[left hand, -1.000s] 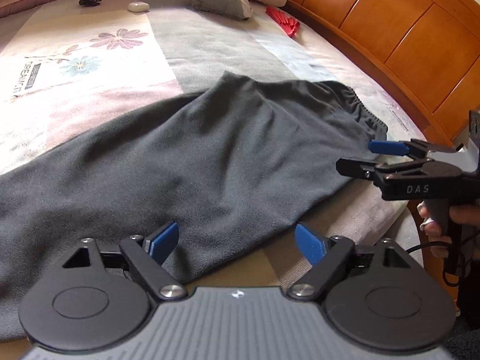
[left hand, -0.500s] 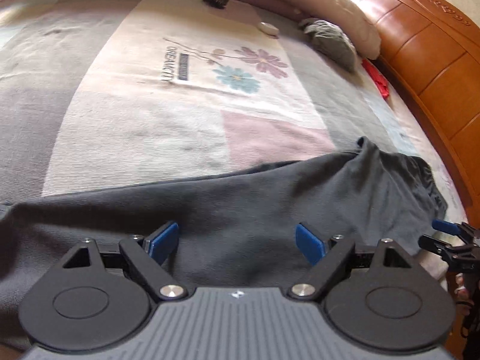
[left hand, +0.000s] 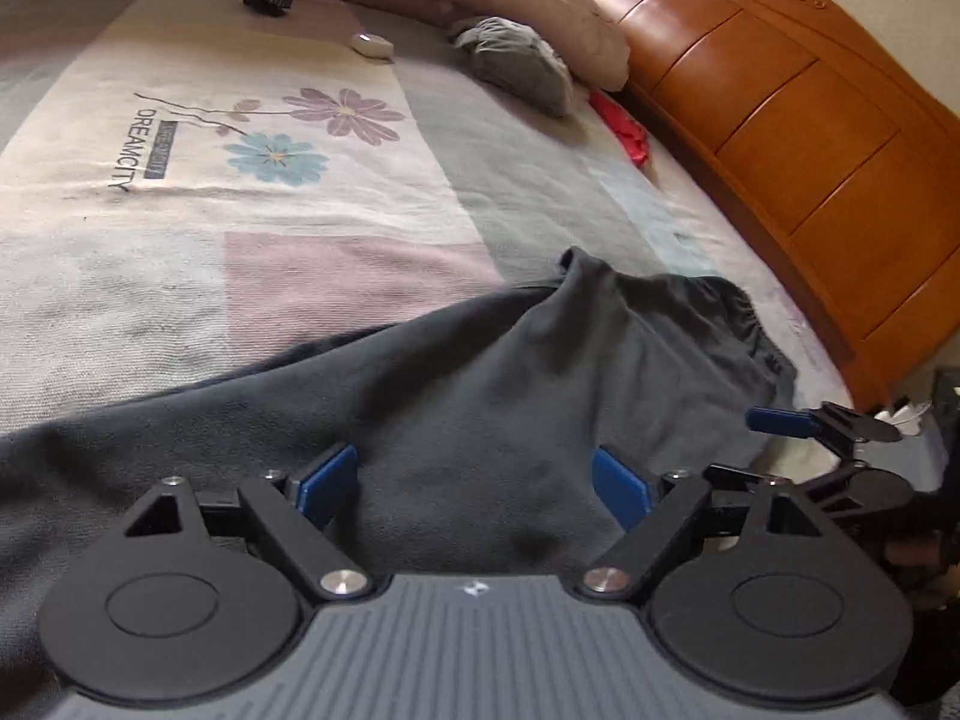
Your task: Fold clothes
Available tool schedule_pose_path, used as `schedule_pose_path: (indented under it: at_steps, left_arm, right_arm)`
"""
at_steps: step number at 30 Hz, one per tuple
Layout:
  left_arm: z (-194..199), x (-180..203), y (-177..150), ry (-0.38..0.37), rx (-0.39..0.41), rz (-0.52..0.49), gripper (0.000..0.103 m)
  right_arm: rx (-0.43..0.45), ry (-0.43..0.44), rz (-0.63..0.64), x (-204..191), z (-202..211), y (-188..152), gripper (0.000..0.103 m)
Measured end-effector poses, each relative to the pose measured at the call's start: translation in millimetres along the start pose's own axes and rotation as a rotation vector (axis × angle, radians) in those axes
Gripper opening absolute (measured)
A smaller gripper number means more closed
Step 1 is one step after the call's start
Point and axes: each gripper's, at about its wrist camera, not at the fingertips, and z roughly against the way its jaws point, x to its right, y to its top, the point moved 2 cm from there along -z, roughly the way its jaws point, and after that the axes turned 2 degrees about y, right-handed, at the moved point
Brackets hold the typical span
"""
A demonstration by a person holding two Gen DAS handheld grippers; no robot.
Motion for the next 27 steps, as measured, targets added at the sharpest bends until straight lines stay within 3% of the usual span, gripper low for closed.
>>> schedule_pose_path:
  at_steps: [3,7,9,12,14,16,18,22,27]
  left_arm:
    - [-10,-7,8,0.045,0.063,0.02,0.084]
    - [-8,-7,22,0.099,0.061,0.07,0.084]
    - [-2,0,22,0.062,0.063,0.075,0.084]
    - [0,14,14,-0.074,0.033,0.075,0.087]
    - [-8,19,7,-0.112,0.002,0.073,0.088]
    - [-20,18,3,-0.062,-0.003,0.063,0.087]
    - [-22,13,7,-0.05,0.029,0.082,0.087]
    - [-21,16,18,-0.007,0.012,0.094,0.087]
    - [12,19,23,0.043,0.053,0.034,0.087]
  right_arm:
    - [-0.003,0.004,0.001,1,-1,-1,0.103]
    - [0.005,0.014,-0.017,5,-2,-1,0.103]
    - [0.014,0.028,-0.017,5,-3,-1,0.103]
    - [0.021,0.052,0.005,2,-7,-2,0.103]
    - [0.022,0.072,0.018,-1,-14,-2,0.103]
    - [0.017,0.087,0.024,-3,-21,-2,0.103]
    - [0.005,0.081,0.034,-4,-28,-5,0.103]
    - [0.025,0.082,0.062,-5,-28,-12,0.103]
    - [0.041,0.082,0.062,-5,-27,-15,0.103]
